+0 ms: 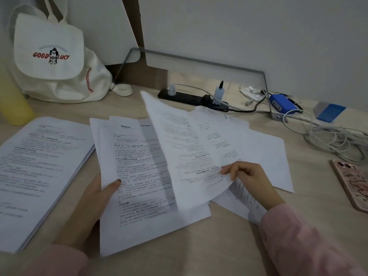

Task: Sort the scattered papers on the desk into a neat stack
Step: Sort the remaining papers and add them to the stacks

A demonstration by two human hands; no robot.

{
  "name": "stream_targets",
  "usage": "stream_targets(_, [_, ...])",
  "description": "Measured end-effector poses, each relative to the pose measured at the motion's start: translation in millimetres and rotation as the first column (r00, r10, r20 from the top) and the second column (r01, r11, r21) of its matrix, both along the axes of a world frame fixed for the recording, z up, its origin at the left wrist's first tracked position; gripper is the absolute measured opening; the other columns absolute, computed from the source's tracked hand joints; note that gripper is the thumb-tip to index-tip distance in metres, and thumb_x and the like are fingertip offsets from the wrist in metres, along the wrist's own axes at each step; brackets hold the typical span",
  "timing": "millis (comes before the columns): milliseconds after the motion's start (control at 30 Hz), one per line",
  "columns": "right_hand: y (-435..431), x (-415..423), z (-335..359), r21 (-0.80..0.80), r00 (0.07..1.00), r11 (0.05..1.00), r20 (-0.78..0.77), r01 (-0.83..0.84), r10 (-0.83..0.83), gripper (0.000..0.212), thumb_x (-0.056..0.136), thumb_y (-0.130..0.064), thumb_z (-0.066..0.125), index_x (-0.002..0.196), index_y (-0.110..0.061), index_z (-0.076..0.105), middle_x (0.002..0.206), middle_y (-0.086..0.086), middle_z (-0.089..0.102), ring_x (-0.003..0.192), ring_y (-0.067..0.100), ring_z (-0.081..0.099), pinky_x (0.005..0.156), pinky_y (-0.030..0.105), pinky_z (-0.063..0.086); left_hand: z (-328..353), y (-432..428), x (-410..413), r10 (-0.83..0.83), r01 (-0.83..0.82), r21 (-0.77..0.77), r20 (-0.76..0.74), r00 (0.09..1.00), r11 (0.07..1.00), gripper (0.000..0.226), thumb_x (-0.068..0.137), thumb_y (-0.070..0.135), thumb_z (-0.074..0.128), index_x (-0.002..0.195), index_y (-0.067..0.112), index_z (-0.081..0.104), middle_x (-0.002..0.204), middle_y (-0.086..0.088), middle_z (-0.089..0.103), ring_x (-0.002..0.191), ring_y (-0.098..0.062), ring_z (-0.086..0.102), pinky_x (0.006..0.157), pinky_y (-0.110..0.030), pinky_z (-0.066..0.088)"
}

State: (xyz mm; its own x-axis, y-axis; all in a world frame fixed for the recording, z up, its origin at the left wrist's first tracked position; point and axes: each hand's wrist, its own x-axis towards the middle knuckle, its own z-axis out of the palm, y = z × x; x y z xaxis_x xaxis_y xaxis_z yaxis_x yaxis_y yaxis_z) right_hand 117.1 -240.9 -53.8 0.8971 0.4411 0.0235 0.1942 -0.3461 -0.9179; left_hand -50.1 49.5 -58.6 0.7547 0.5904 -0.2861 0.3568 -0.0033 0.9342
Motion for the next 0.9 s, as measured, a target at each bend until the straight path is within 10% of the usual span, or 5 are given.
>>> stream_targets(233, [-9,11,8,-0.187,0.986,0.970,0.090,0.154,-0.139,0.015,0.088,-0.015,0.052,0.096,-0.016,0.065,0.114,0.002,0.064,0.107,0.018,0.058,0.085,0.030,0.044,-1,-1,1,0.013,-0.013,0.017,-0.006,1.000,1.000,0.035,0.093,0.015,0.049,0.128,0.019,0.049,0.105,-0.001,0.059,0.081,-0.007,0.055,0.071,-0.029,0.043])
stream_targets(400, [-20,42,12,-0.632,0.938,0.711,0.077,0.308,-0.337,0.082,0.073,-0.051,0.069,0.138,-0.011,0.037,0.139,0.017,0.040,0.130,0.034,0.034,0.106,0.042,0.030,0,-4,1,0.024,-0.023,0.028,-0.007,1.000,0.999,0.037,0.094,0.015,0.049,0.130,0.018,0.048,0.106,-0.001,0.057,0.081,-0.005,0.054,0.074,-0.030,0.042])
stream_targets(533, [-11,44,16,-0.753,0.944,0.604,0.066,0.260,-0.324,0.086,0.069,-0.058,0.069,0.134,-0.010,0.039,0.136,0.014,0.041,0.129,0.033,0.032,0.104,0.041,0.029,1,-6,0,0.022,-0.022,0.039,-0.001,1.000,0.999,0.037,0.094,0.015,0.048,0.131,0.018,0.047,0.104,0.000,0.057,0.078,-0.004,0.053,0.065,-0.024,0.040])
stream_targets(733, [6,42,23,-0.696,0.965,0.704,-0.060,0.142,-0.254,0.027,0.081,-0.029,0.066,0.092,-0.008,0.052,0.100,0.011,0.056,0.100,0.028,0.053,0.077,0.034,0.044,1,-5,2,0.033,-0.032,0.048,-0.010,0.999,0.998,0.037,0.094,0.015,0.049,0.131,0.017,0.048,0.107,-0.001,0.057,0.078,-0.007,0.054,0.075,-0.031,0.043])
stream_targets(900, [13,19,32,-0.175,0.862,0.957,-0.418,0.233,-0.287,0.020,0.092,0.002,0.043,0.109,-0.002,0.053,0.107,0.017,0.059,0.090,0.030,0.059,0.072,0.038,0.055,1,-5,1,0.033,-0.033,0.006,-0.006,0.999,0.999,0.030,0.093,0.019,0.050,0.123,0.024,0.052,0.105,-0.001,0.061,0.083,-0.010,0.058,0.070,-0.029,0.045])
